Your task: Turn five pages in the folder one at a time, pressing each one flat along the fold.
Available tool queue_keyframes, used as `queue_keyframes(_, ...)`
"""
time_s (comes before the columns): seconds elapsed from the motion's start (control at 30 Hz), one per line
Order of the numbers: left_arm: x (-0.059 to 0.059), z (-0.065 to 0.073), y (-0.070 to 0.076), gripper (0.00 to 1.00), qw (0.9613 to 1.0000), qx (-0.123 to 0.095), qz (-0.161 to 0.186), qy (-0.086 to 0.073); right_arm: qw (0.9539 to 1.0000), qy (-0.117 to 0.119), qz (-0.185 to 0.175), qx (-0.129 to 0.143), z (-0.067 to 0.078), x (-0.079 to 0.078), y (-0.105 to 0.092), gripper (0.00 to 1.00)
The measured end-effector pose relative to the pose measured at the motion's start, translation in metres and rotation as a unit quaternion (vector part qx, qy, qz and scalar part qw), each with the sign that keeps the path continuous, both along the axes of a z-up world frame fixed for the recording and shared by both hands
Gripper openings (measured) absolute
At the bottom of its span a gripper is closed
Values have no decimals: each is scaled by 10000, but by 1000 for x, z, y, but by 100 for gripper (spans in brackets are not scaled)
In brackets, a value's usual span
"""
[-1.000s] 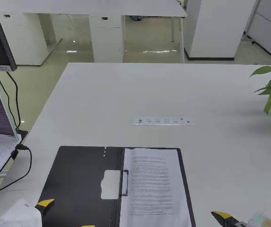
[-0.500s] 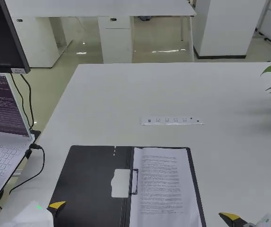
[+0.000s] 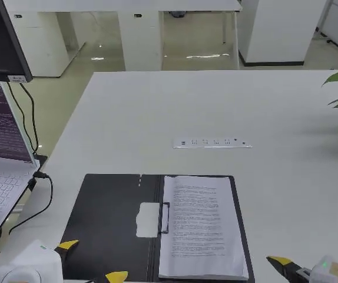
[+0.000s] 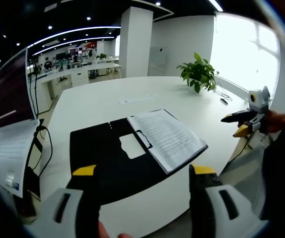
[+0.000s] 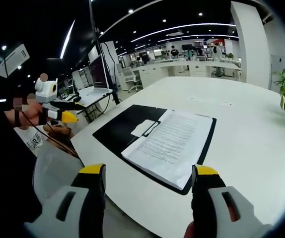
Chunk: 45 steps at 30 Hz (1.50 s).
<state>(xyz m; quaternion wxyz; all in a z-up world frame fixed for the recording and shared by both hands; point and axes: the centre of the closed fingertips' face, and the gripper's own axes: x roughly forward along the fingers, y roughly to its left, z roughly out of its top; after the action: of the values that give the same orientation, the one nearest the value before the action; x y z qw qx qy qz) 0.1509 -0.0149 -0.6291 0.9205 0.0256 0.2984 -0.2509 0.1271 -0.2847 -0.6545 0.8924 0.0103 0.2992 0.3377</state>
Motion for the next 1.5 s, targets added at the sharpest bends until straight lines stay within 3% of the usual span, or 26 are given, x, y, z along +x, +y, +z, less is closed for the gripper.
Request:
queue_keyframes(0.7, 0, -4, 2, 76, 9999, -152, 4, -32, 9997, -26, -234, -105, -3, -2, -10, 70)
queue_keyframes(1.5, 6, -10, -22, 76, 9992, -114, -392, -24, 9996, 28, -213, -167, -10, -3, -10, 70)
